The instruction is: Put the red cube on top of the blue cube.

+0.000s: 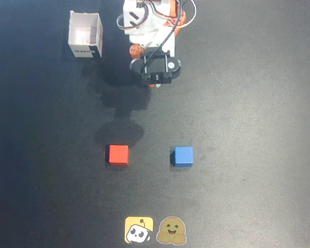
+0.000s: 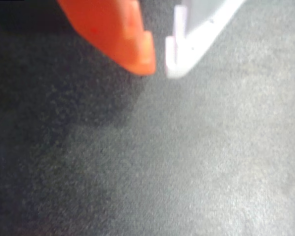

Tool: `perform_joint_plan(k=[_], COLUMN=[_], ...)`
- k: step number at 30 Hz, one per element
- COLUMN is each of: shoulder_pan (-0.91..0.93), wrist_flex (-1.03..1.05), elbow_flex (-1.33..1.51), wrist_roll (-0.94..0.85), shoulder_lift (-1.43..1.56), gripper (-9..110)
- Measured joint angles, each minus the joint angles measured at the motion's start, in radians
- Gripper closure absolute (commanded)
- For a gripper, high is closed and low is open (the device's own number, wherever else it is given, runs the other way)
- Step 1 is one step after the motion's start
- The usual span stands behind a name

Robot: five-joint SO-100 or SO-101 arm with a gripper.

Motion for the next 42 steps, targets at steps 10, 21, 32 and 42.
perform_joint_plan(k=[10,21,32,42], shoulder_pan=[0.0,0.06,0.19,0.212], wrist_flex=[0.003,-0.009,-0.009,-0.035], elbow_flex=[-0.057,-0.463,-0.796,-0.942], wrist_roll=[0.006,0.006,0.017,0.029], shoulder_lift=[-0.032,-0.551,-0.986,-1.173], gripper=[100,100,99,99])
